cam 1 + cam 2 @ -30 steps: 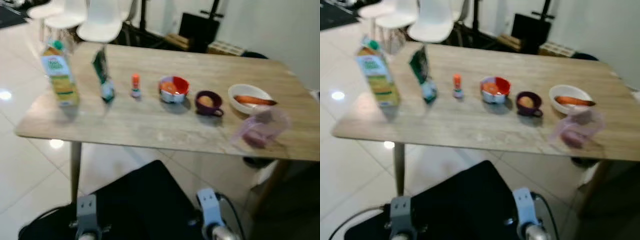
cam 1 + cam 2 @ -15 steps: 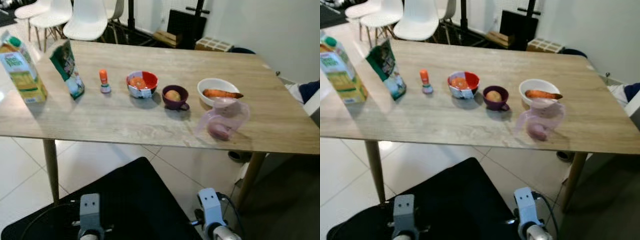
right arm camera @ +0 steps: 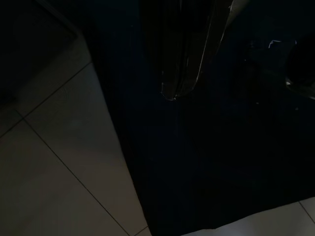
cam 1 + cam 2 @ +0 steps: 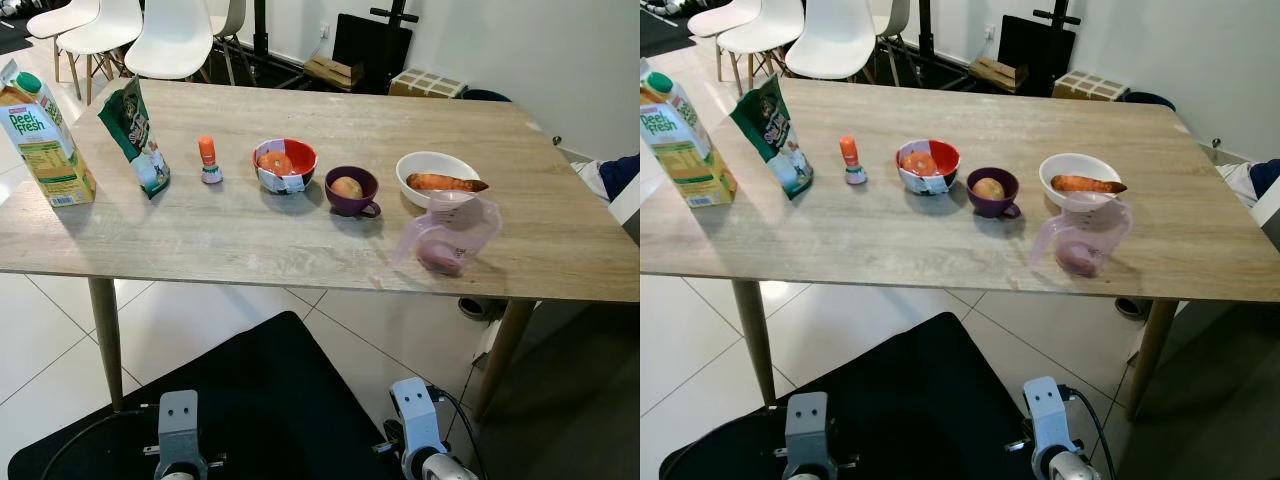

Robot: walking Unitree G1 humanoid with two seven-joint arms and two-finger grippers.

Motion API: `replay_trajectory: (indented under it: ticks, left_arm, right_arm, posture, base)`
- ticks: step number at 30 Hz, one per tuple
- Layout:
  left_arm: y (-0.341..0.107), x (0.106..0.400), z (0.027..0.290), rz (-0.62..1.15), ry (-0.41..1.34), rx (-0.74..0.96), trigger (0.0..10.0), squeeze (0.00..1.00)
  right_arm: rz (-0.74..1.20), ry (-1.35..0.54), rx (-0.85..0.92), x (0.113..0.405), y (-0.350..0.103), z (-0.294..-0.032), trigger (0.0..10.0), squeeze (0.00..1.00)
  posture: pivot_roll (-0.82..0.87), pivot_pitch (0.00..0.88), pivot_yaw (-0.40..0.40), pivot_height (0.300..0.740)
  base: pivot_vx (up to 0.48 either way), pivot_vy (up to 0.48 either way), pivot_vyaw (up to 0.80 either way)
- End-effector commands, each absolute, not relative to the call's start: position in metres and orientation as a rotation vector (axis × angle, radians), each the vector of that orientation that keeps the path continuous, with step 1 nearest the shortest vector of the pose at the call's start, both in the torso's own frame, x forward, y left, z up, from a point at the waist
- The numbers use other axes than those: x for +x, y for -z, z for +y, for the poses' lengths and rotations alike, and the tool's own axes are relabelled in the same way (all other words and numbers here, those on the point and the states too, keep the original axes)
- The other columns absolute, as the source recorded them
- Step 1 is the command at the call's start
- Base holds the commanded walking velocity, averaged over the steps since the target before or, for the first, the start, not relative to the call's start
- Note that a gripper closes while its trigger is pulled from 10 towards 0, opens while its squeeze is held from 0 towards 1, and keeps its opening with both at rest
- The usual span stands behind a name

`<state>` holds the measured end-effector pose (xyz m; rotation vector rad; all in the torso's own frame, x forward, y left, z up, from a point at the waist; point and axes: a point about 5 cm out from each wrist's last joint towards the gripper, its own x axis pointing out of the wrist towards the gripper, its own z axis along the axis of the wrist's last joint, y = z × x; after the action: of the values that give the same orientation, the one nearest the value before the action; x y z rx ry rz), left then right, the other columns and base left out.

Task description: Restocking fridge

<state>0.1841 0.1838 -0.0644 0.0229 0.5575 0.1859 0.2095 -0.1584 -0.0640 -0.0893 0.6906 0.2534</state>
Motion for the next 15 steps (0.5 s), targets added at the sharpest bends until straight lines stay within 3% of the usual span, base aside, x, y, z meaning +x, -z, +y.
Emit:
replay_trajectory:
  ticks: [1,2,12,15]
  left_arm:
    - [0.067,0.178,0.186,0.573,-0.174,0.039,10.0,0.0]
    - [0.067,0.178,0.185,0.576,-0.173,0.039,10.0,0.0]
    - [0.053,0.189,0.166,0.434,0.147,0.136,10.0,0.0]
    - [0.045,0.185,0.17,0.361,0.255,0.176,10.0,0.0]
  right_arm:
    - [0.703,-0.245,-0.091,0.205,0.066,-0.161,10.0,0.0]
    - [0.702,-0.246,-0.093,0.205,0.066,-0.161,10.0,0.0]
    - [0.59,-0.315,-0.052,0.223,0.05,-0.166,10.0,0.0]
    - [0.512,-0.436,0.027,0.228,0.041,-0.163,10.0,0.0]
  posture:
    - [-0.04,0.091,-0.046,0.74]
    - [-0.05,0.091,-0.047,0.74]
    - [-0.07,0.106,-0.05,0.74]
    - [-0.08,0.111,-0.048,0.74]
  base:
    - [0.0,-0.48,0.0]
    - [0.0,-0.48,0.0]
    - [0.0,0.0,0.0]
    - [0.0,0.0,0.0]
